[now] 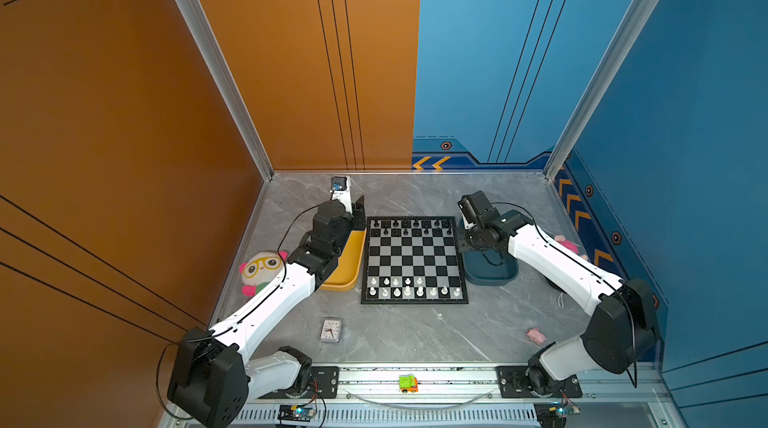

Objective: Set up the chess pieces on the board
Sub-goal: 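Lift the white pawn and carry it over the board's near rows with the right gripper, then lower the white pawn onto an empty near-row square with the right gripper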

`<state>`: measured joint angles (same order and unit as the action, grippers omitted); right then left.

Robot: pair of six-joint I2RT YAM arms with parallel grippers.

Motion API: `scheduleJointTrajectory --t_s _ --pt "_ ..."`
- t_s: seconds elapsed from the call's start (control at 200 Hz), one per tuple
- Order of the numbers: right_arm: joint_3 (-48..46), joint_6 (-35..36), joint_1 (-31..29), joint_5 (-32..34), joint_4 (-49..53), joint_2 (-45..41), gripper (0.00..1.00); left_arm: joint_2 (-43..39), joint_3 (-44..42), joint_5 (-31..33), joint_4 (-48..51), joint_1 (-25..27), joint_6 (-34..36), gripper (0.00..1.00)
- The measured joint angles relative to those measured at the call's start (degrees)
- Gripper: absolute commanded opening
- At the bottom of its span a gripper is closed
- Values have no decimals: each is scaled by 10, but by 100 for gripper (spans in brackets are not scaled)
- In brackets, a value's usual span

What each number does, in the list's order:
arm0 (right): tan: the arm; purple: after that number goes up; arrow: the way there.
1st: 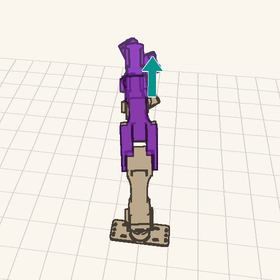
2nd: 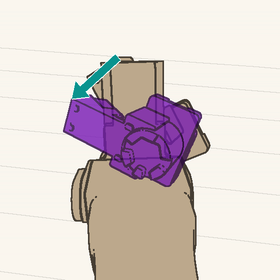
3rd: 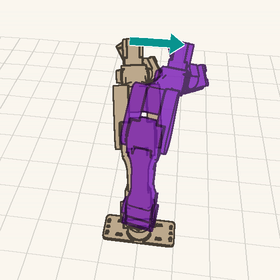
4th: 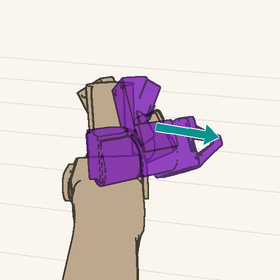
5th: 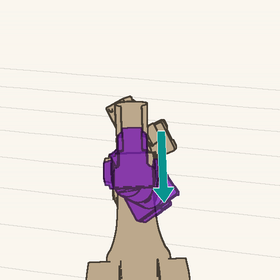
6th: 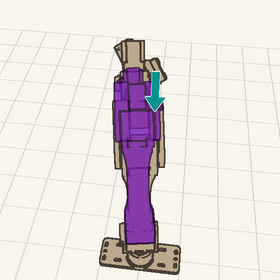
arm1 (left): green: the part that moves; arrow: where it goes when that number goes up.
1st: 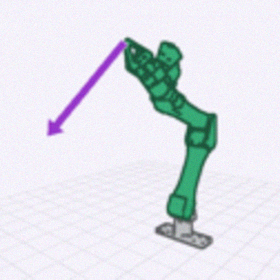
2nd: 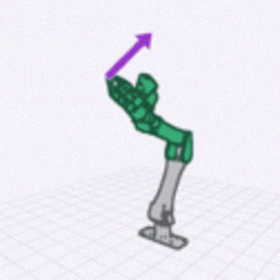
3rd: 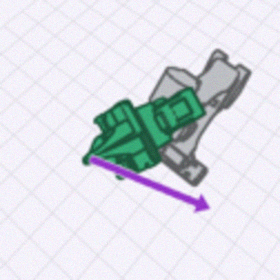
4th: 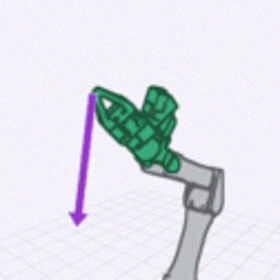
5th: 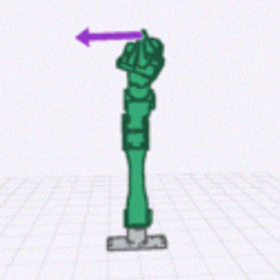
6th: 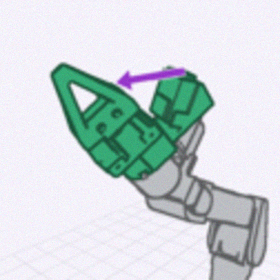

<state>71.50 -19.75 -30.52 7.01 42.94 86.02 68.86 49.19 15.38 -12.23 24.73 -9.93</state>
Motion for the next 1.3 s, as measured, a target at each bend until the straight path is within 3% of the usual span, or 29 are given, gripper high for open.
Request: scheduleJointTrajectory --t_s 0.275,0.546,1.297 --pt "-11 -34 -74 5 7 -4 0 -7 -1 -3 0 -1 0 51" --pt "-18 -61 -130 -10 -3 71 0 -13 -5 -7 0 -1 -2 51" --pt "-20 -78 -153 -25 -31 136 0 -13 -5 -11 0 -1 -6 51"
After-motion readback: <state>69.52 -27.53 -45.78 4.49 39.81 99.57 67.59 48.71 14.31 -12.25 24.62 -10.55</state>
